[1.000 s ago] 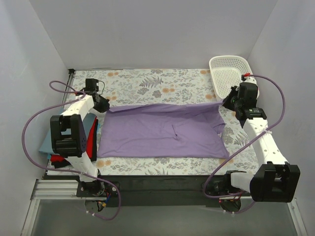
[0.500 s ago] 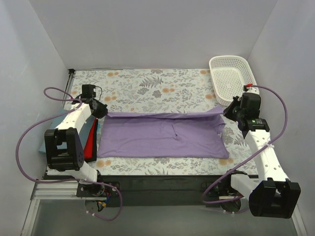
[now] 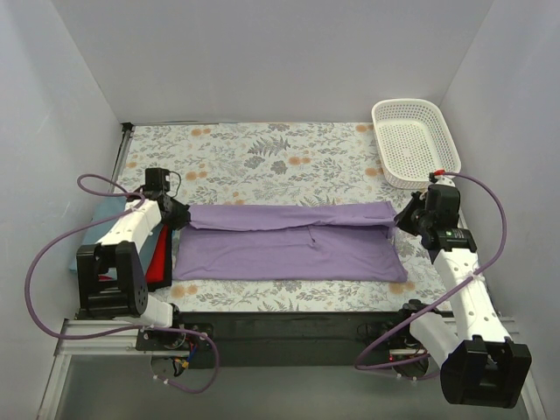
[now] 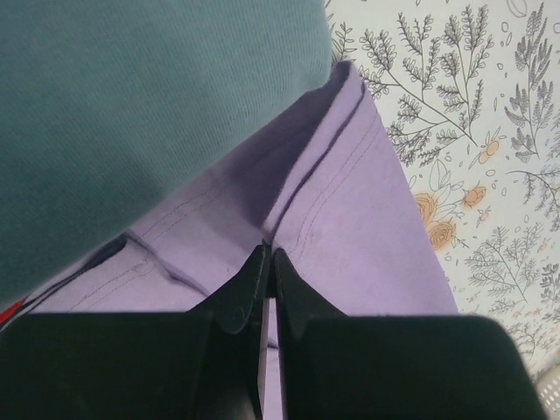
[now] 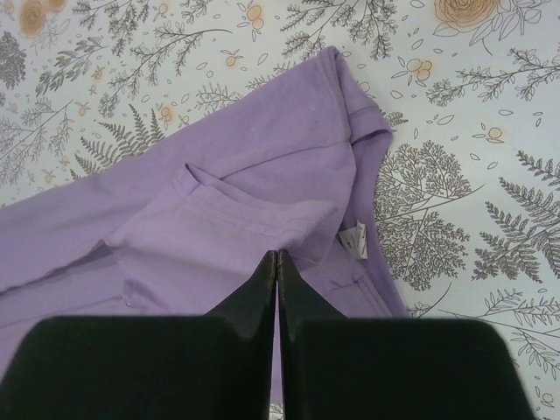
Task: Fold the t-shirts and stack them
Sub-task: Fold the tshirt
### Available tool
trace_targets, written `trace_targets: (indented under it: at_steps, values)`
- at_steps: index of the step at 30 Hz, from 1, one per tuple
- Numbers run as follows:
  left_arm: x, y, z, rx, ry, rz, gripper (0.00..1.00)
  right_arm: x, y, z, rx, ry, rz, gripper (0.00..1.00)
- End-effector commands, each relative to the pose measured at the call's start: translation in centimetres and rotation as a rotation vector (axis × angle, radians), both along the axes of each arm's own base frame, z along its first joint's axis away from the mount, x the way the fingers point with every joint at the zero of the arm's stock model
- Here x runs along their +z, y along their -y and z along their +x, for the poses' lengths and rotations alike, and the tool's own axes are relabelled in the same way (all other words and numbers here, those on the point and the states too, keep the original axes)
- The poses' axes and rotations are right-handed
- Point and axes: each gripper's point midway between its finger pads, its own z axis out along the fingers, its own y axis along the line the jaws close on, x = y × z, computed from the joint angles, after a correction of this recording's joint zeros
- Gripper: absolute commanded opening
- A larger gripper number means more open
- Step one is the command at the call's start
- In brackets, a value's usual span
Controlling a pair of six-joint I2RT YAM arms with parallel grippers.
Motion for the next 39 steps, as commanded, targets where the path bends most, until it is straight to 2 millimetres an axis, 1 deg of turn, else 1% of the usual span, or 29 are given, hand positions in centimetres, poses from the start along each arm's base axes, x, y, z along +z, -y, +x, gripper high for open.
trace_targets:
  at_steps: [1, 8, 13, 19, 25, 35, 37, 38, 39]
  values:
    - [1.8, -0.8, -0.2, 0.02, 0.058, 0.021, 0.0, 0.8, 0.0, -0.2, -0.006, 0.033, 0.012, 0.01]
    - [1.5, -1.2, -1.1, 0.033, 0.044, 0.025, 0.0, 0.7, 0.1, -0.8, -0.006, 0.033, 0.011, 0.01]
    - [1.4, -1.1, -1.5, 0.032, 0.04, 0.017, 0.0, 0.4, 0.0, -1.3, -0.007, 0.028, 0.016, 0.01]
    - [0.8, -1.0, -2.1, 0.033, 0.023, 0.009, 0.0, -0.3, -0.1, -2.0, -0.004, 0.019, 0.018, 0.01]
    - [0.5, -1.0, -2.4, 0.041, 0.017, 0.011, 0.0, -1.6, -0.3, -2.7, 0.003, -0.007, 0.027, 0.01]
    - [0.4, -1.8, -3.4, 0.077, -0.025, 0.044, 0.01, -2.3, -0.5, -3.1, 0.014, -0.018, 0.029, 0.01]
    - [0.3, -1.8, -3.4, 0.078, -0.025, 0.046, 0.07, -2.4, -0.5, -3.1, 0.017, -0.02, 0.032, 0.01]
    - [0.4, -1.9, -3.4, 0.083, -0.025, 0.05, 0.16, -2.4, -0.6, -3.1, 0.021, -0.018, 0.032, 0.01]
    - [0.5, -2.0, -3.4, 0.086, -0.022, 0.055, 0.21, -2.5, -0.7, -3.1, 0.025, -0.021, 0.034, 0.01]
